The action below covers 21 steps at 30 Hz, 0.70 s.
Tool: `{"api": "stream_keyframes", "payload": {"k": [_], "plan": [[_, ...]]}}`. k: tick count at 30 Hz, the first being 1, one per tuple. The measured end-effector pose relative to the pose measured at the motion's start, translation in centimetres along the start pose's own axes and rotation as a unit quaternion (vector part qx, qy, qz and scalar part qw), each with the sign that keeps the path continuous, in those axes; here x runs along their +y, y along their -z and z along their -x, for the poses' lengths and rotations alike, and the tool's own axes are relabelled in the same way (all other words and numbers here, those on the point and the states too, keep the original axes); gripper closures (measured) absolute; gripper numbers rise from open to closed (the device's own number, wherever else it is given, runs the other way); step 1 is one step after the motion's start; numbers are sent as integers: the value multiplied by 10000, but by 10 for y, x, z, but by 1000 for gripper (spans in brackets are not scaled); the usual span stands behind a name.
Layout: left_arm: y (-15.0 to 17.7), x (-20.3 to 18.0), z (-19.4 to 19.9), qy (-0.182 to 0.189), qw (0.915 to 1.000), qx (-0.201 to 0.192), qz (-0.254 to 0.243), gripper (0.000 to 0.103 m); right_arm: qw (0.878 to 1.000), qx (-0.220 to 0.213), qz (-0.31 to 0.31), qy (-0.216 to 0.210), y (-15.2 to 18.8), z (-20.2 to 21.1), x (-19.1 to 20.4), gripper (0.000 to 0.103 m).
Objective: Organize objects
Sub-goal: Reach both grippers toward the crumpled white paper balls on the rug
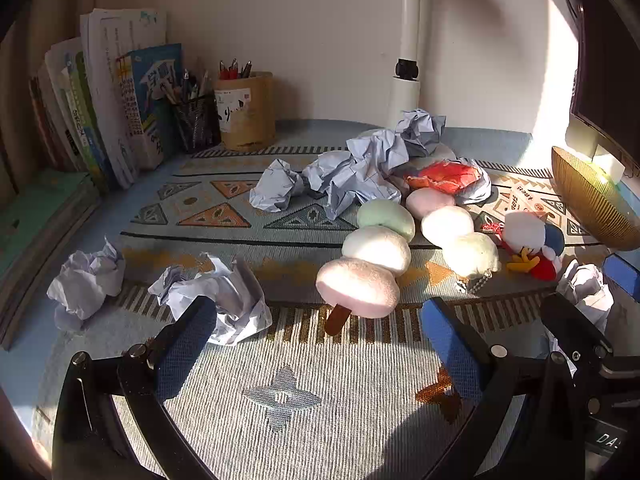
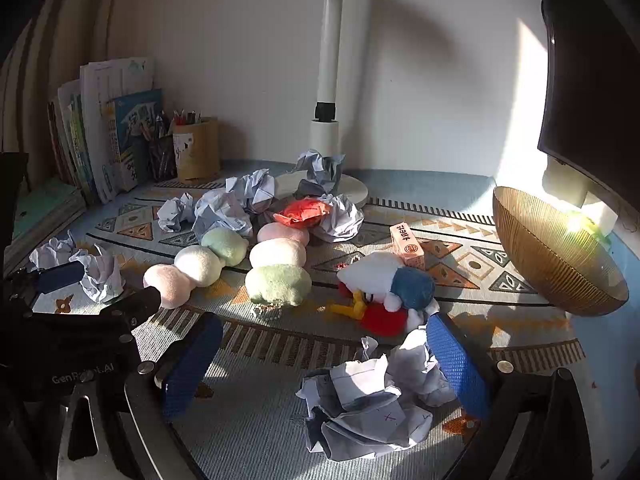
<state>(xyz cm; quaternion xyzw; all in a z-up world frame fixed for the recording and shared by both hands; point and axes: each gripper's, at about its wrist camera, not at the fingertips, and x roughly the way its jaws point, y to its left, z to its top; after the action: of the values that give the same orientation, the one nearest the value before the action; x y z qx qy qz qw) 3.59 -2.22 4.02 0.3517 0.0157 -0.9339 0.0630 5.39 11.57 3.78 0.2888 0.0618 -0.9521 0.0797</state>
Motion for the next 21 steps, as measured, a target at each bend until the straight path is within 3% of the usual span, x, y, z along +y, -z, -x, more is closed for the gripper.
{"api": "stream_keyframes", "payload": {"k": [6,9,13,17,18,21], "plan": [[-1,7,10,-22,9998,-171,85,1,9996,-208,153,111,1,9,10,1],[-2,29,28,-74,9995,-233,221,1,9993,-145,285,-174,-6,18,30,14],[-8,90,58,-707,9953,-504,418,1,9940,-109,479,-975,-25,32,84,14],[-9,156,57,-1391,9876,-363,629,1,9850,381,589,-1574,-39,9,138,15],[-7,168,50,-1397,9880,-247,607,1,9837,491,582,-1630,-41,0,148,15],[-6,193,21,-894,9929,190,757,1,9792,792,531,-1791,-42,-29,169,19]]}}
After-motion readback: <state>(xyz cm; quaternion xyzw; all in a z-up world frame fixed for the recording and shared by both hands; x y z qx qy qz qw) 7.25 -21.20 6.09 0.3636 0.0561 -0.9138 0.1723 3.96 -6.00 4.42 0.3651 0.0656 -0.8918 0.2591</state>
